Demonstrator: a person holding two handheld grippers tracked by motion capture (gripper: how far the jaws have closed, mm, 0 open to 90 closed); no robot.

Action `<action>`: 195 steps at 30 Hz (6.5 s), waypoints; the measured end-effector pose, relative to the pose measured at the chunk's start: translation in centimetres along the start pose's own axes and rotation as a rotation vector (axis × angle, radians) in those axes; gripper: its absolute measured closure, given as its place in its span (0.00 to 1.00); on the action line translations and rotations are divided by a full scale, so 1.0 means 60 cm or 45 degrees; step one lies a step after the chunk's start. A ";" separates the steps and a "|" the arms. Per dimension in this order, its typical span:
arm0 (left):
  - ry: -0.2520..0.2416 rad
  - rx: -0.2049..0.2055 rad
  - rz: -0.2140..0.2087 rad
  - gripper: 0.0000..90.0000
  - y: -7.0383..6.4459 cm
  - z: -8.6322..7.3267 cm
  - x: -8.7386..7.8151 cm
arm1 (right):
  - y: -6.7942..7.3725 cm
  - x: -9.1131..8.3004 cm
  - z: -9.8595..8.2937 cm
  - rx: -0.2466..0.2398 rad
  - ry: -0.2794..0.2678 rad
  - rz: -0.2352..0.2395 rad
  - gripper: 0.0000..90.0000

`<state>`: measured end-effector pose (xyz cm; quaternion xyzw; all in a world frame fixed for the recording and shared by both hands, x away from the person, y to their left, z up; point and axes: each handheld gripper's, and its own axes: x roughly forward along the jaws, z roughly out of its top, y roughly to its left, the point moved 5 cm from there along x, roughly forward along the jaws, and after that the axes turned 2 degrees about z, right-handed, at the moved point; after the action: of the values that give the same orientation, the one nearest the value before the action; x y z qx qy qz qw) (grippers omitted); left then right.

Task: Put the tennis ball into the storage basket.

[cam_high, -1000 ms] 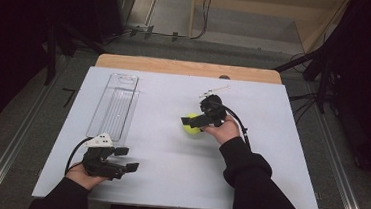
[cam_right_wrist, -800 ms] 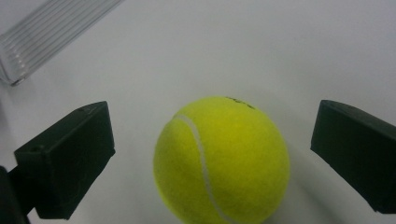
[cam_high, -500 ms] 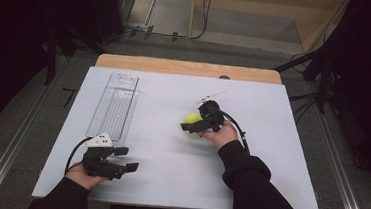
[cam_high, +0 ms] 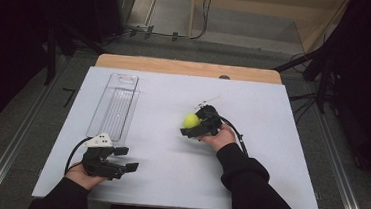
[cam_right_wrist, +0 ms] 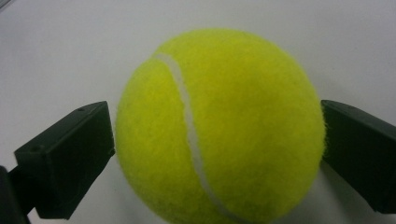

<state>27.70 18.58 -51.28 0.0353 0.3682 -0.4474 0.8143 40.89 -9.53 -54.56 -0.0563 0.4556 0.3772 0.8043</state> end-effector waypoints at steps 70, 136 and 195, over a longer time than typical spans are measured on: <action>0.001 -0.002 0.005 0.27 0.001 0.000 0.000 | 0.048 -0.083 0.039 -0.126 -0.126 0.054 0.26; -0.003 -0.018 0.010 0.27 0.005 -0.001 0.001 | 0.131 -0.034 0.117 -0.223 -0.115 0.204 0.26; -0.001 -0.016 0.009 0.27 0.006 -0.002 -0.001 | 0.203 0.020 0.239 -0.273 -0.111 0.205 0.26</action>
<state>27.89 18.88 -51.43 0.0312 0.3707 -0.4422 0.8161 43.09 6.00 -44.11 -0.0887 0.3804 0.4893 0.7797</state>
